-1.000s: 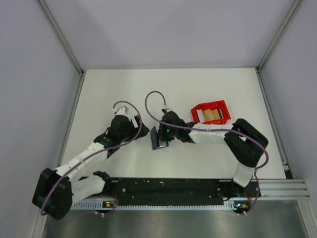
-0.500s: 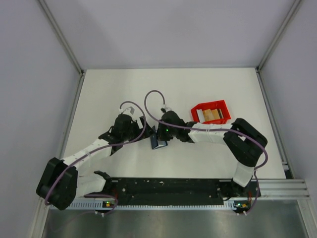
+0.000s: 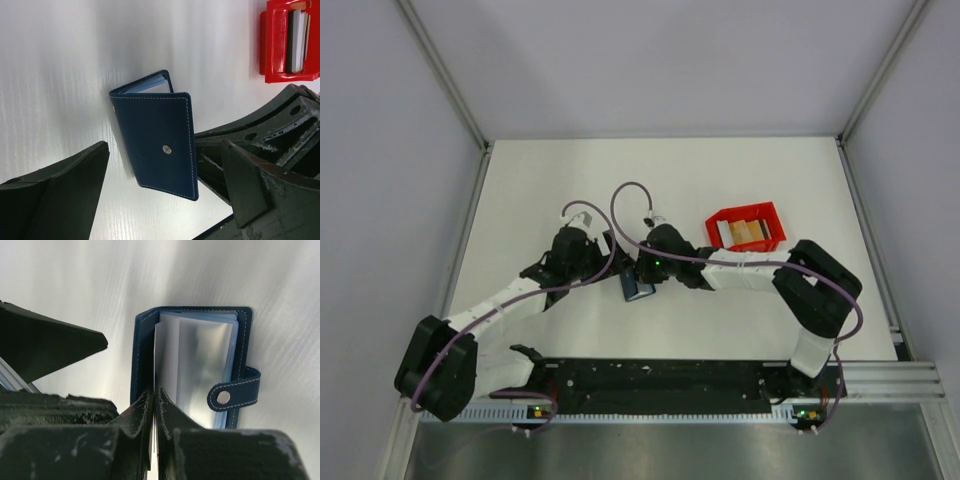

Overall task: Put the credit cards into the card holder
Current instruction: Open the card holder at the center of the board.

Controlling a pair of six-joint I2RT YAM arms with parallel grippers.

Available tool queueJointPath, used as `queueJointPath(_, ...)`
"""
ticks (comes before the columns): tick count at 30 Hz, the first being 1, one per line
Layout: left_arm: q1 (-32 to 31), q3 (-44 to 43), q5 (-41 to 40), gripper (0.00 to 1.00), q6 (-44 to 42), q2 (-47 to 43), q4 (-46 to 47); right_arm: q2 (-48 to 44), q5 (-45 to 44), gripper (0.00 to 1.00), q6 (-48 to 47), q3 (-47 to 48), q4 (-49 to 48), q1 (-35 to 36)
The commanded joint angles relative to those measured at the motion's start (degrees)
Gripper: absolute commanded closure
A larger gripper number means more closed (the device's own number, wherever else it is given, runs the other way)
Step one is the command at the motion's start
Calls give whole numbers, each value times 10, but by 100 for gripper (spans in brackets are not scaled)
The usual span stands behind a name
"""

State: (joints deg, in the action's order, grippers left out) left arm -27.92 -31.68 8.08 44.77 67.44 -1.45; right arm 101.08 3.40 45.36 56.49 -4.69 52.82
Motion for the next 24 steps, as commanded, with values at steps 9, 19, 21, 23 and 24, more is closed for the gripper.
queueJointPath(9,-2,-26,-45,4,21,25,0,-51,16,100,-8,-23,-55,26)
queueJointPath(19,-1,-11,-68,18,30,34,-8,-53,20,100,-9,-24,-62,34)
queueJointPath(21,-2,-1,-68,26,29,34,-7,-52,22,100,-9,-24,-64,35)
queueJointPath(23,-2,3,-68,34,28,37,-11,-52,23,100,-7,-26,-67,35)
queueJointPath(24,-2,4,-69,42,26,38,-13,-52,23,100,-8,-26,-67,36)
